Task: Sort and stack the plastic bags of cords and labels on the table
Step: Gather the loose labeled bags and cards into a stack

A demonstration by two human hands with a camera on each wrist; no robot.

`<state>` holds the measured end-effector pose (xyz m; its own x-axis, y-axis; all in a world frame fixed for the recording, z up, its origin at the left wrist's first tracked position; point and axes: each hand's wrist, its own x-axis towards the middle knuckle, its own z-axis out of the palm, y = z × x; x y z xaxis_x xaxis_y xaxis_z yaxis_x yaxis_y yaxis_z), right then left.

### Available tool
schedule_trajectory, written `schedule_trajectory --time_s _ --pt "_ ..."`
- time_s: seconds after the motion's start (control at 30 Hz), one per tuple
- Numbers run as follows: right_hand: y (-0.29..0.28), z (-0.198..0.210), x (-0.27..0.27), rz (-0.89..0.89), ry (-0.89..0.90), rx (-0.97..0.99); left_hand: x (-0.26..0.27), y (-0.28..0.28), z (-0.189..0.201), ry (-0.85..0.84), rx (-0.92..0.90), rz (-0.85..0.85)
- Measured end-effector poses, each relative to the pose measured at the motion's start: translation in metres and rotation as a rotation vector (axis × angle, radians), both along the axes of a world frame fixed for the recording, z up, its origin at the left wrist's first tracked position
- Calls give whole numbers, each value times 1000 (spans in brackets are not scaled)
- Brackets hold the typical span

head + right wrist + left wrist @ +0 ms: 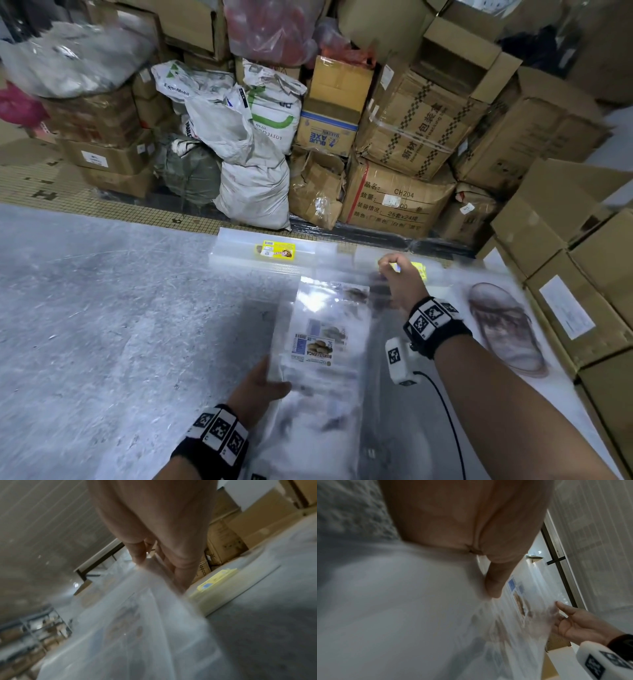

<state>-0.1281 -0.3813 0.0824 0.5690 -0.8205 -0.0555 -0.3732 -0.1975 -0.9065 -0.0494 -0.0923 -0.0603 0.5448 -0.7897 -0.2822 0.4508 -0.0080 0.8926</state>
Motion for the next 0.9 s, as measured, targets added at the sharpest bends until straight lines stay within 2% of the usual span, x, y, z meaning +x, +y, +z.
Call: schedule_trajectory --time_s 0.07,0.2,0.37,0.43,0.53,0.63,0.73,0.9 --pt "4 -4 -7 2 6 -16 -2 -1 2 -7 -8 10" --pt "-4 10 -8 -17 -116 -130 -4 0 4 33 -53 3" --pt "-29 27 -15 -173 -223 -83 -5 -2 3 61 -67 19" --pt "-37 17 -23 -207 -232 15 -5 -1 2 61 -56 35" --pt "-37 -11 -34 -242 -128 242 -4 -2 -2 42 -39 58" --pt "-30 -31 -40 -257 -184 415 -4 -2 1 56 -33 67" --pt "-24 -34 -41 -222 -107 400 -5 -2 4 34 -29 42" --pt "-25 -50 -48 -128 60 218 -5 -2 4 36 -22 29"
